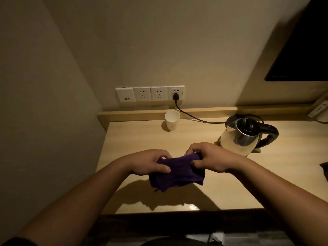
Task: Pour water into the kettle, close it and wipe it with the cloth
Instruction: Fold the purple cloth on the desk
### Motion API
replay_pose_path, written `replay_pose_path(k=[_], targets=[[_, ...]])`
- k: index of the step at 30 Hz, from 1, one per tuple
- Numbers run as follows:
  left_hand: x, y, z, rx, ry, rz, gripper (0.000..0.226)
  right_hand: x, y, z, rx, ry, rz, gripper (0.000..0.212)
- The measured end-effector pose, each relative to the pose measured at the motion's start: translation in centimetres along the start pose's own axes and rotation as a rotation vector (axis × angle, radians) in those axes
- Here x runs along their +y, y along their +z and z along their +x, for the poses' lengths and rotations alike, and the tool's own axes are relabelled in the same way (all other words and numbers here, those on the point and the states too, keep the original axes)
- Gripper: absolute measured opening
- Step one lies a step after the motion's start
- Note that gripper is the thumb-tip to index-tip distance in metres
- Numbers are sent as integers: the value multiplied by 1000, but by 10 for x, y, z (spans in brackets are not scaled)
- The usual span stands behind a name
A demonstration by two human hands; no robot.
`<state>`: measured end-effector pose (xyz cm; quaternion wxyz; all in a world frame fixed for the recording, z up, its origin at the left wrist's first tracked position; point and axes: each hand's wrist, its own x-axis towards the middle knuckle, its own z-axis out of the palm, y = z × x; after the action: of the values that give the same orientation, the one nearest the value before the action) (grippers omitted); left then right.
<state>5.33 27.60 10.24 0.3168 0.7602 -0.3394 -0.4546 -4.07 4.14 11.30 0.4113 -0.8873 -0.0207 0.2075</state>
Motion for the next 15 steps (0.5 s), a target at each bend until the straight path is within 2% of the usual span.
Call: replay_pose_path(k=[4,8,12,15], targets=[[-13,-2,-1,26,41,253,20,-5,20,-1,56,42,-124,22],[-24,8,12,63,137,425,20,-6,39,1,9,45,-223,44],[-34,15,28,52,189,593,20,2,42,5,-15,64,-324,25],[-42,21,42,98,192,673,19,13,41,12,-14,98,-353,20]])
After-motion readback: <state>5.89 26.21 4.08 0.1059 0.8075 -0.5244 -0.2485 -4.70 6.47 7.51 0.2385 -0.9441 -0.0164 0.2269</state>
